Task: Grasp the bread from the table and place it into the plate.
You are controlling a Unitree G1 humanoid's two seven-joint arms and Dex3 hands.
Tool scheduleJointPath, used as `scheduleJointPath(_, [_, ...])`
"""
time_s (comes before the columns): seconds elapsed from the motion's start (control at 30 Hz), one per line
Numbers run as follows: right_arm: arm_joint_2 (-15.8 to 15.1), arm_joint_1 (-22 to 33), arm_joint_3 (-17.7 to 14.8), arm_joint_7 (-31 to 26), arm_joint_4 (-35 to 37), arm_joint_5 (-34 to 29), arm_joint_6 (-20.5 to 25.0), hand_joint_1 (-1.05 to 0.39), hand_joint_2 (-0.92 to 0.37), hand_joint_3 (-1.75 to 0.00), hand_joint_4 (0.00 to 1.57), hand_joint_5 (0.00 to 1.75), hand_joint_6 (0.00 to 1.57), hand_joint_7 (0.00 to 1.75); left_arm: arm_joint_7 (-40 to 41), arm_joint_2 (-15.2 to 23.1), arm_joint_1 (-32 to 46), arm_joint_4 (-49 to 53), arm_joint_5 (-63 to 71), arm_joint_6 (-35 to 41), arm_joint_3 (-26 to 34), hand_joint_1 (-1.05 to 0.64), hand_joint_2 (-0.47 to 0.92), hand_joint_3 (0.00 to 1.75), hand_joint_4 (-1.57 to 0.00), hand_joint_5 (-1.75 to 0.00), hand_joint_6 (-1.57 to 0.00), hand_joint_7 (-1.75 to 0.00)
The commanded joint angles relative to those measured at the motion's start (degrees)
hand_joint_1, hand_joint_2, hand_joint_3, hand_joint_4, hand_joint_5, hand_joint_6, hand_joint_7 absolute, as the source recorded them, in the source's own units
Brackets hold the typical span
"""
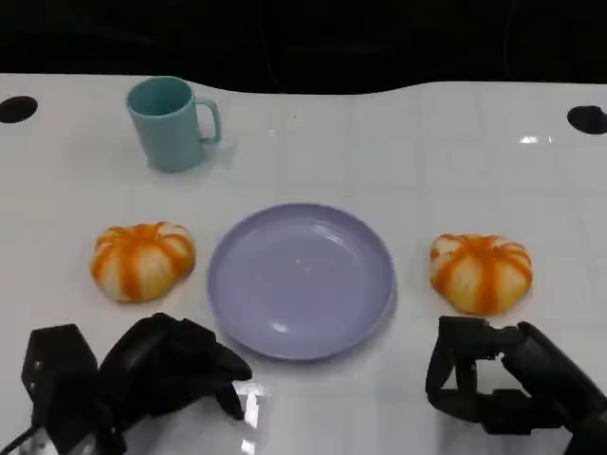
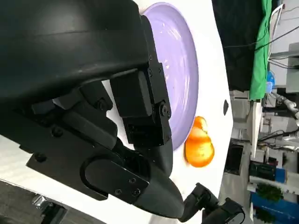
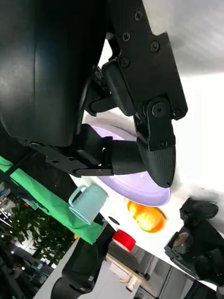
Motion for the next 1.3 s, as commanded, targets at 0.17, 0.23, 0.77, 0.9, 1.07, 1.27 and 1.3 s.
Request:
scheduleJointPath(0.17, [-1.06,0.72,-0.15,0.62,-0.82,1.45,0.24,-0.45,-0.92,-0.29,0.71,1.75,0.64,1.45,-0.66,0.89,0.16,-0.55,-0.43,1.04,0.4,-1.05,0.82,0.0,-1.23,-0.94,-1.57,-0.04])
scheduleJointPath(0.23, [-1.06,0.81,-0.29,0.71,-1.2,1.7,0.58,-0.46,-0.92,-0.29,0.71,1.75,0.63,1.44,-0.29,0.88,0.11,-0.45,-0.04,0.59,0.21,-1.05,0.82,0.0,-1.24,-0.94,-1.57,-0.05])
scheduleJointPath(0.77, [-4.34,3.08,-2.33,-2.39,-14.26,-3.81,7.6,-0.56,-0.92,-0.19,0.22,1.23,0.28,0.76,0.1,0.5,0.13,-0.69,0.18,0.56,0.03,-1.05,0.83,0.0,-1.23,-0.91,-1.57,-0.04])
scheduleJointPath(0.9, [-5.58,2.71,-3.18,-7.35,-15.57,-9.51,7.48,-0.61,-0.92,-0.13,0.14,1.07,0.24,0.61,-0.28,0.37,0.19,-0.86,-0.15,1.09,0.13,-1.05,0.83,0.0,-1.24,-0.91,-1.57,-0.04])
scheduleJointPath(1.07, [-7.11,2.75,-3.26,-11.07,-17.89,-14.64,8.98,-0.63,-0.92,-0.11,0.04,1.01,0.19,0.48,0.34,0.5,0.42,-1.12,0.39,0.57,-0.12,-1.05,0.83,0.0,-1.24,-0.91,-1.57,-0.04])
scheduleJointPath(1.27, [-8.46,2.78,-4.16,-17.52,-21.46,-21.31,11.51,-0.67,-0.92,-0.05,0.0,0.87,0.2,0.3,-0.04,0.37,0.51,-1.4,0.1,0.48,-0.03,-1.05,0.83,0.0,-1.25,-0.91,-1.57,-0.04])
scheduleJointPath(1.3, [-8.77,2.84,-4.21,-18.28,-22.12,-22.38,12.31,-0.68,-0.92,-0.04,0.0,0.82,0.18,0.28,0.01,0.39,0.55,-1.5,0.17,0.31,-0.07,-1.05,0.83,0.0,-1.26,-0.91,-1.57,-0.04])
